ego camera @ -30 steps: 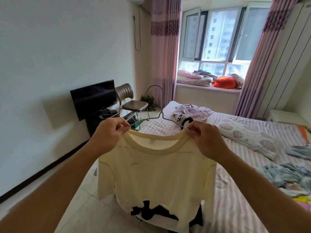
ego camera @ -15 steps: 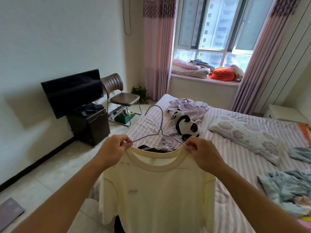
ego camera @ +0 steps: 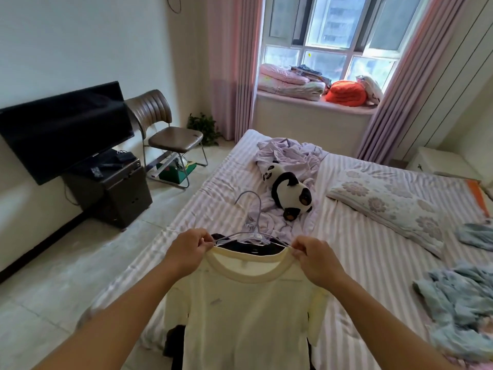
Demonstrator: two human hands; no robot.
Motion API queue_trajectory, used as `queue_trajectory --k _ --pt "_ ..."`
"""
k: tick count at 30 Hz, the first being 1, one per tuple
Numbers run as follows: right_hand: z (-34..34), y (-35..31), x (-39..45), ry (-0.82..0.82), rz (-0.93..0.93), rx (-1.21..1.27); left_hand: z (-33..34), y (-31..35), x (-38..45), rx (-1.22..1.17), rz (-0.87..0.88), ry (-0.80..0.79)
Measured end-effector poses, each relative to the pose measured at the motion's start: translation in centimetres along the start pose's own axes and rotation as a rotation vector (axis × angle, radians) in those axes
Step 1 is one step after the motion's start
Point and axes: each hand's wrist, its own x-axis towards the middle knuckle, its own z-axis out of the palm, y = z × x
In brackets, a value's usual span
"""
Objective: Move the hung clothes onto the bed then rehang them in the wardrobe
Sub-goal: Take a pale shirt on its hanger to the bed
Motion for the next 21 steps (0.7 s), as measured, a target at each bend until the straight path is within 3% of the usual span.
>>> queue_trajectory --k 9,15,21 --pt "4.4 6.6 12.2 -0.020 0.097 0.030 7.1 -1.6 12.5 0.080 -0.092 0.044" --pt "9.4 12.0 21.4 -0.025 0.130 0.056 14.6 -3.4 20.3 0.047 -0.267 0.118" --pt "15.5 17.2 28.3 -0.051 0.215 0.083 22.1 -7.0 25.8 0.008 -0.372 0.036"
